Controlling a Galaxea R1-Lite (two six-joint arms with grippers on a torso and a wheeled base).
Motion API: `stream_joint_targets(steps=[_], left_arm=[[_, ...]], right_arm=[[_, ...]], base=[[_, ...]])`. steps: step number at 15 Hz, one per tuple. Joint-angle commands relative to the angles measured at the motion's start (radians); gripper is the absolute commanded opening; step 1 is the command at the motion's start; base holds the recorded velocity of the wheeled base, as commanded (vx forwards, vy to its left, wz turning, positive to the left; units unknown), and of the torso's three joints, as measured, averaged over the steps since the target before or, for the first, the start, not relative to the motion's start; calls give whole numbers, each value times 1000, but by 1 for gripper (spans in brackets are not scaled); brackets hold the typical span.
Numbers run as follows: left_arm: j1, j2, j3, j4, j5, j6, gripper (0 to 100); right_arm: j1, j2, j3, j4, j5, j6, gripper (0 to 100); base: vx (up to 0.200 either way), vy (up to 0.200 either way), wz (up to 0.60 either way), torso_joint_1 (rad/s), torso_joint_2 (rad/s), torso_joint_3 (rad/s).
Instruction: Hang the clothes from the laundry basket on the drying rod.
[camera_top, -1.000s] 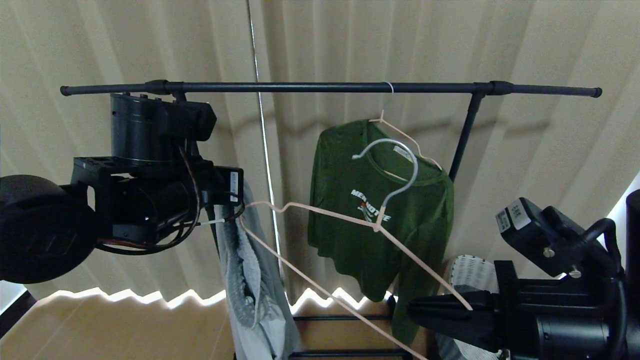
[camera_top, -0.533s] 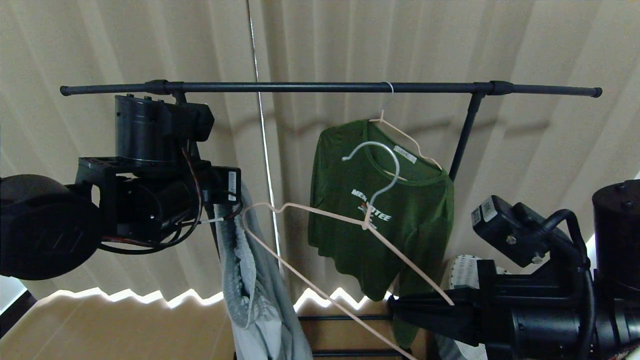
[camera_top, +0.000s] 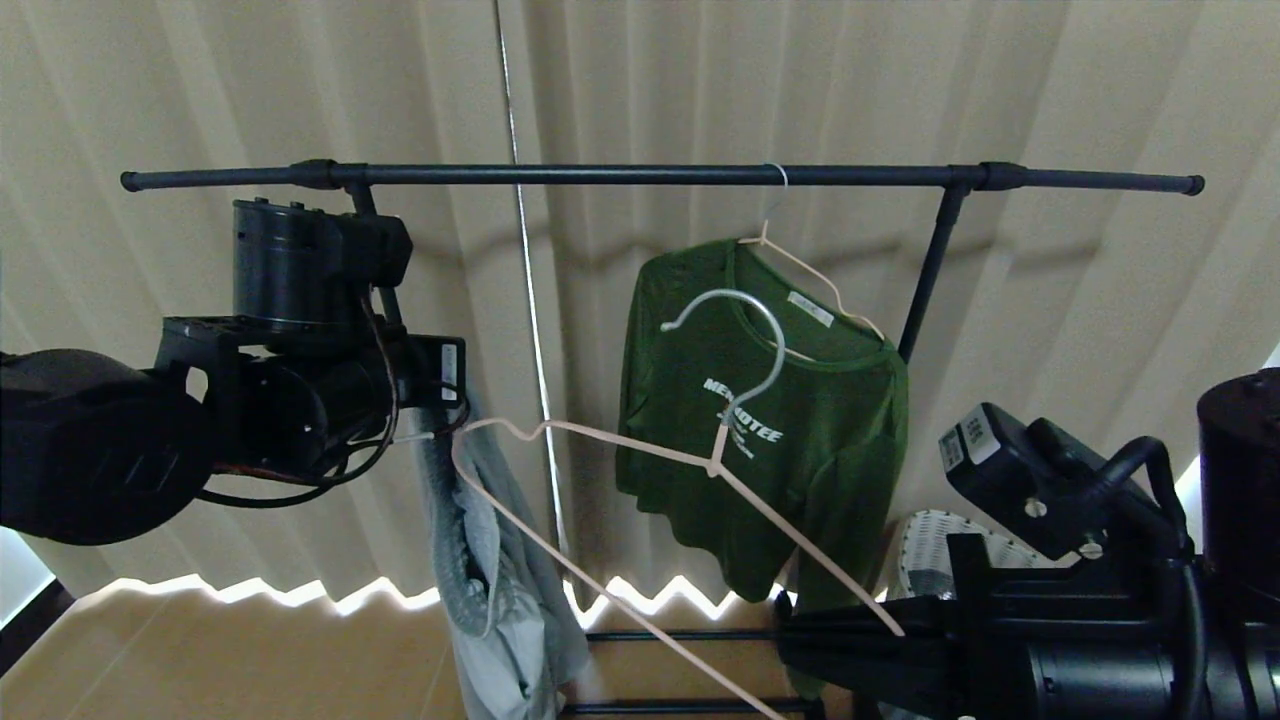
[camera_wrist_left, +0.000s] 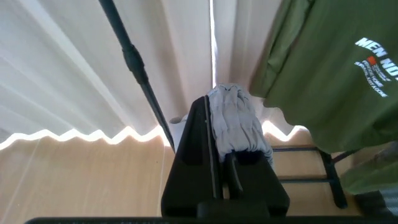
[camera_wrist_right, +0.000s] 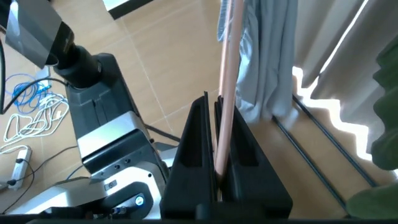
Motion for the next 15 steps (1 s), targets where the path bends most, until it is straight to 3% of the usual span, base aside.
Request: stream_joint_targets(steps=[1,5,8,12,15], left_arm=[[-3,-5,2,1,17,2,0],[-19,-22,4,3,26,3,0],[-29,-32,5,7,73,3,0],[-46,-55,36,44,107,2,0],[-71,-78,33,78,107,-1,0]], right_arm=[[-1,57,-10,-24,-2,1,0],[-4,133,-27,-98,-8,20,0],[-3,184,-76,-101,-100,57,0],[-1,230,-86,-153,-128,63,0],[16,265,-108,-209,-152,149,0]], base=[[0,0,0,0,0,0],[0,0,0,0,0,0],[0,0,0,0,0,0],[0,0,0,0,0,0],[0,0,0,0,0,0]])
